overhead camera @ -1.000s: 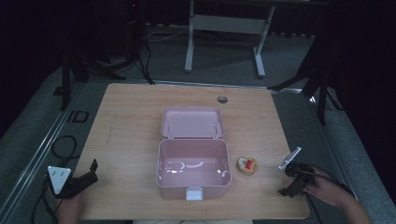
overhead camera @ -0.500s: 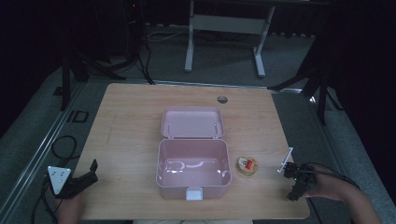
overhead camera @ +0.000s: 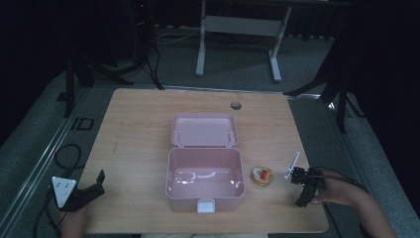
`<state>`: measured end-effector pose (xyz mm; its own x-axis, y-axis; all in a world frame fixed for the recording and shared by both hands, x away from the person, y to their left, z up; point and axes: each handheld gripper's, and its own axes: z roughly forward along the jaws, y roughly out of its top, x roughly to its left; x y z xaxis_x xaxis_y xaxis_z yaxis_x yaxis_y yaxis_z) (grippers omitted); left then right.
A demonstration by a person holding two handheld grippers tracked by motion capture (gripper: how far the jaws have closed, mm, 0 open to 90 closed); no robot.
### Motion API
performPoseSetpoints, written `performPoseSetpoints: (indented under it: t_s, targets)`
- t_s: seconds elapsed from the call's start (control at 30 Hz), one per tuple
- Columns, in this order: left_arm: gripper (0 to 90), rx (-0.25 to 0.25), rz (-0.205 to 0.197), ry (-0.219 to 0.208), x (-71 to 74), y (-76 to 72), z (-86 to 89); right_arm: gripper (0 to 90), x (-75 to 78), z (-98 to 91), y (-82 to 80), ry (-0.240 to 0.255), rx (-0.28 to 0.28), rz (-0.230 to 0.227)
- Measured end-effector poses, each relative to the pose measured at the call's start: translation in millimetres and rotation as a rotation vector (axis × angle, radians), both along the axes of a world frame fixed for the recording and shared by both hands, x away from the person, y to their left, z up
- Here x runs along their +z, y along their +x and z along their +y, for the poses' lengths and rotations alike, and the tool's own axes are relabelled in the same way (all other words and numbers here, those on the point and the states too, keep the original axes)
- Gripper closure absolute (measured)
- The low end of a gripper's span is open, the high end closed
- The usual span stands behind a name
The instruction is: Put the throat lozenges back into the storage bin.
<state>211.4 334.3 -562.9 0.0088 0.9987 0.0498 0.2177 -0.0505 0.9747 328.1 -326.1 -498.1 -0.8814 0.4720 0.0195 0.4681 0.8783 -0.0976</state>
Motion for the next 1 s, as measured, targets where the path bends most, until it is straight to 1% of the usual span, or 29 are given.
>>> performPoseSetpoints:
  t_s: [0.2, 0.37, 0.47, 0.63, 0.8, 0.83, 0.93, 0.97, 1.0]
  targets:
    - [0.4, -0.001, 0.003, -0.002, 0.1, 0.2, 0.3, 14.1, -1.0, 14.7, 9.4, 0.002, 0.036, -0.005]
    - [0.3, -0.002, 0.003, -0.004, 0.2, 0.2, 0.4, 14.2, -0.4, 26.5, 20.6, 0.013, 0.029, -0.009]
    - [0.4, -0.003, 0.003, -0.003, 0.2, 0.2, 0.5, 14.2, -1.1, 33.4, 25.3, 0.023, 0.037, -0.007]
    - [0.4, -0.003, 0.004, -0.006, 0.2, 0.2, 1.0, 14.1, -3.7, 47.5, 31.8, 0.018, 0.047, -0.003]
    - [0.4, -0.005, 0.003, -0.010, 0.2, 0.2, 1.5, 13.5, -6.3, 61.6, 37.7, 0.037, 0.051, -0.014]
    - [0.3, -0.006, 0.001, -0.011, 0.2, 0.2, 1.6, 13.5, -7.2, 64.2, 38.9, 0.043, 0.053, -0.010]
    - [0.3, -0.005, 0.002, -0.013, 0.2, 0.3, 1.6, 13.4, -8.4, 69.1, 40.6, 0.043, 0.062, -0.012]
    - [0.4, -0.006, 0.001, -0.015, 0.1, 0.3, 1.7, 13.3, -10.3, 74.2, 44.0, 0.040, 0.068, -0.021]
    - [0.4, -0.006, 0.001, -0.015, 0.1, 0.3, 1.8, 13.3, -10.8, 75.6, 45.3, 0.041, 0.066, -0.020]
